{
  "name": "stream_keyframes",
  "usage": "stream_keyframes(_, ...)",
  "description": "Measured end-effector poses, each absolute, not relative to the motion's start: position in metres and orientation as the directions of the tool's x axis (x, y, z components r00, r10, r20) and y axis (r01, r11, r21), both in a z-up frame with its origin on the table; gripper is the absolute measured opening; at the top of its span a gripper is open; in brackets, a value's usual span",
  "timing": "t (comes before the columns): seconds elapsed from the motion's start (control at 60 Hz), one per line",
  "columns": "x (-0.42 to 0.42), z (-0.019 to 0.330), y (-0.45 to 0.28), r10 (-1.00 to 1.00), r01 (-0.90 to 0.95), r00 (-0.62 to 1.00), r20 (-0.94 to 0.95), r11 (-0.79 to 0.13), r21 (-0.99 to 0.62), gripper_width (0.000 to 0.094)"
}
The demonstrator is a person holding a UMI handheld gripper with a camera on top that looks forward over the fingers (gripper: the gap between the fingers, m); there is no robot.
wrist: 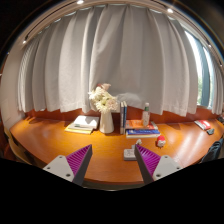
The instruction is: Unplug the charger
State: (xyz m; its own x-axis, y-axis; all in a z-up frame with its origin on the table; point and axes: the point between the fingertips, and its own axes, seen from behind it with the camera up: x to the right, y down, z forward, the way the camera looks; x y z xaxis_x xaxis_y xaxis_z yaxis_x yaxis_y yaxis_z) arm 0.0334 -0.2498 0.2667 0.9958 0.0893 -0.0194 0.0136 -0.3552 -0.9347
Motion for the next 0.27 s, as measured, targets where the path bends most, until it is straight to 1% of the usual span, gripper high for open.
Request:
stream_keyframes(0.1, 0.0303, 0.2709, -0.2518, 0.090, 0.007, 0.996, -0.026, -0.353, -0.936, 0.0858)
stream_keyframes(0.267, 0.0294, 0.2681, -0.2567, 0.088, 0.000, 0.996, -0.035, -0.363, -0.932, 0.0858)
